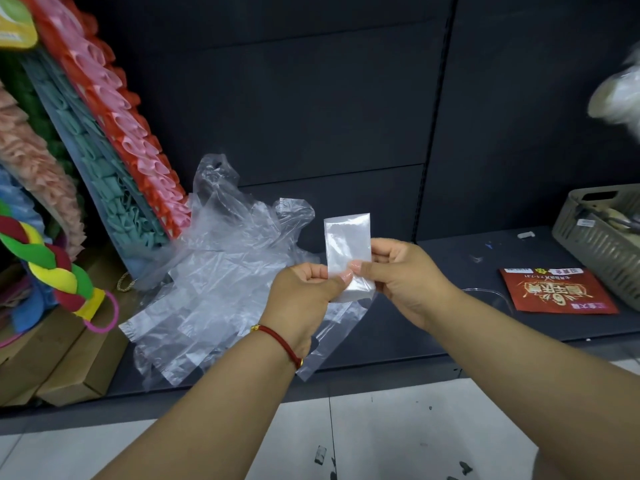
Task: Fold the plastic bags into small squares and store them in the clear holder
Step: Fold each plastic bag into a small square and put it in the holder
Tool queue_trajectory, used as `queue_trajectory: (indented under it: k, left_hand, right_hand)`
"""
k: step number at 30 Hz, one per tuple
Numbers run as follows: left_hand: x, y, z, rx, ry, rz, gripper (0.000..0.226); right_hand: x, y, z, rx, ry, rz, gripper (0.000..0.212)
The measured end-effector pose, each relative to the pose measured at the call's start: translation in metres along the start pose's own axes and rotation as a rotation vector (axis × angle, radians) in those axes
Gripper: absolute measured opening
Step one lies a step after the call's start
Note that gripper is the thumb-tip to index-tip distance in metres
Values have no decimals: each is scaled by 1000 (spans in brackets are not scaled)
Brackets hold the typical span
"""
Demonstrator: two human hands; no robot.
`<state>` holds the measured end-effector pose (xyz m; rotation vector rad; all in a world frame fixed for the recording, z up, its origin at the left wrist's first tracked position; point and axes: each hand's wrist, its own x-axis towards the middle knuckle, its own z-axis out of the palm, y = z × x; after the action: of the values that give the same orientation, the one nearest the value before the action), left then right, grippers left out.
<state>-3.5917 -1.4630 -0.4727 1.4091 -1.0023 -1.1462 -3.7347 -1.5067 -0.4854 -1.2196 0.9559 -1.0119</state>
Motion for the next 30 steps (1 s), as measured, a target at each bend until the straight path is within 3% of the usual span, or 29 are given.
queue_trajectory:
  k: [4,7,9,13,17,22,25,30]
  left_hand:
    - [1,5,-2,42,-4,-189,17]
    - [6,7,-8,-81,-96,-390,26]
    - [7,6,-11,-133,-147,-417,39]
    - [9,6,-9,-176,-129,-288,51]
    - [11,7,-9,-241,-77,-218,35]
    - [10,9,-8,-251,-68,-226,25]
    - [7,9,-7,-153,-25,-128,26]
    - [4,7,-5,-82,2,17,15]
  right_hand:
    - [0,-3,-4,-44,22,-50,37]
    - [-1,-3,-6,-106,-22,-78,46]
    - [-2,-4,-6,-146,-55,-84,49]
    - [-3,-5,-7,-183,-92,-58,54]
    - [-8,-5,-5,-221,-167,12,54]
    - [-8,-6,-2,-366,-89,37,40]
    - [-7,-10,-2,-451,25,24,29]
    - [-9,-12,-4,-190,69,47,13]
